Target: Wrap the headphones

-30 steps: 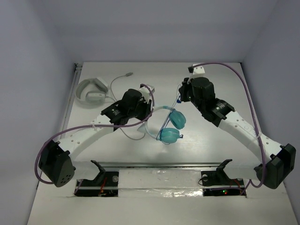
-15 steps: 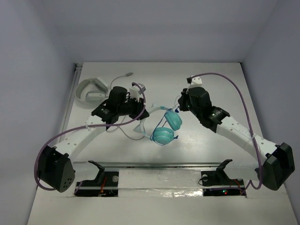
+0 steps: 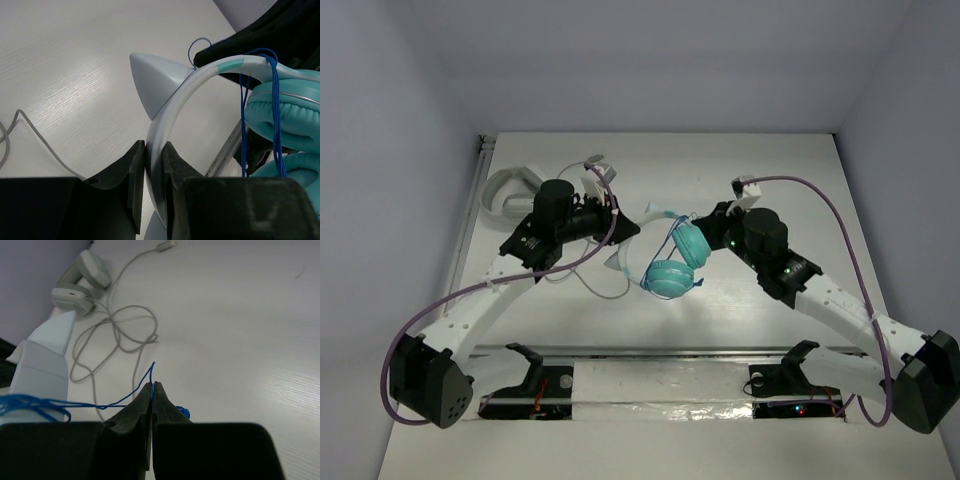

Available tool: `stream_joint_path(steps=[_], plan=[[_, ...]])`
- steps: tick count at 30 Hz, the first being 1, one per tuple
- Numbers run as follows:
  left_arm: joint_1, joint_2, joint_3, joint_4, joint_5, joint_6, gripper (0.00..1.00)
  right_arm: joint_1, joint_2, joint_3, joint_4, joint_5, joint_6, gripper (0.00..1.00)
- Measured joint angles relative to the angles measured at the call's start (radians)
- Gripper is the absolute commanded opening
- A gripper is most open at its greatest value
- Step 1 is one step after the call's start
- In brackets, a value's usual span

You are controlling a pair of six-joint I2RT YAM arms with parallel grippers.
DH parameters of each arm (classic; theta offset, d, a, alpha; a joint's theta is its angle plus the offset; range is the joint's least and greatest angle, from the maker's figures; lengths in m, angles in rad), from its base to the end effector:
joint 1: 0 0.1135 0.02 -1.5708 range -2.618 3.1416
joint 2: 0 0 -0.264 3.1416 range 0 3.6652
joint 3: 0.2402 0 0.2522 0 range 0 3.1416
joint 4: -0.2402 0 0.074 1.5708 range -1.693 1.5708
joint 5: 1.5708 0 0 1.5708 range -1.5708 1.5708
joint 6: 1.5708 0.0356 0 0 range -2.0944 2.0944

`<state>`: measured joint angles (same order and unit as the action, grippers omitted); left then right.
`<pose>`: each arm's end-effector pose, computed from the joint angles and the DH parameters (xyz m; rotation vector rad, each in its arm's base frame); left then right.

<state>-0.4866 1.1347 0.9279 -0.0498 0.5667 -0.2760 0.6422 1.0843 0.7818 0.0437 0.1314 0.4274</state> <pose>0.2219 -0.1390 0.3348 0.6142 1.8151 -1.0420 0.2061 0.1484 0.3032 -0.1064 1.8709 0.6283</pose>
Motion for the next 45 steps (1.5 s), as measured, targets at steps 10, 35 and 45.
stream_joint_path(steps=[10, 35, 45], plan=[[0.000, -0.051, -0.066, 0.222, -0.030, -0.161, 0.00, -0.001, -0.104, -0.162, 0.267, -0.236, 0.098, 0.00], [-0.024, -0.066, -0.061, 0.441, -0.124, -0.322, 0.00, -0.007, -0.135, -0.157, 0.267, -0.286, 0.135, 0.47], [-0.040, -0.068, 0.025, 0.325, -0.165, -0.269, 0.00, -0.007, -0.136, -0.158, 0.249, -0.266, 0.090, 0.60]])
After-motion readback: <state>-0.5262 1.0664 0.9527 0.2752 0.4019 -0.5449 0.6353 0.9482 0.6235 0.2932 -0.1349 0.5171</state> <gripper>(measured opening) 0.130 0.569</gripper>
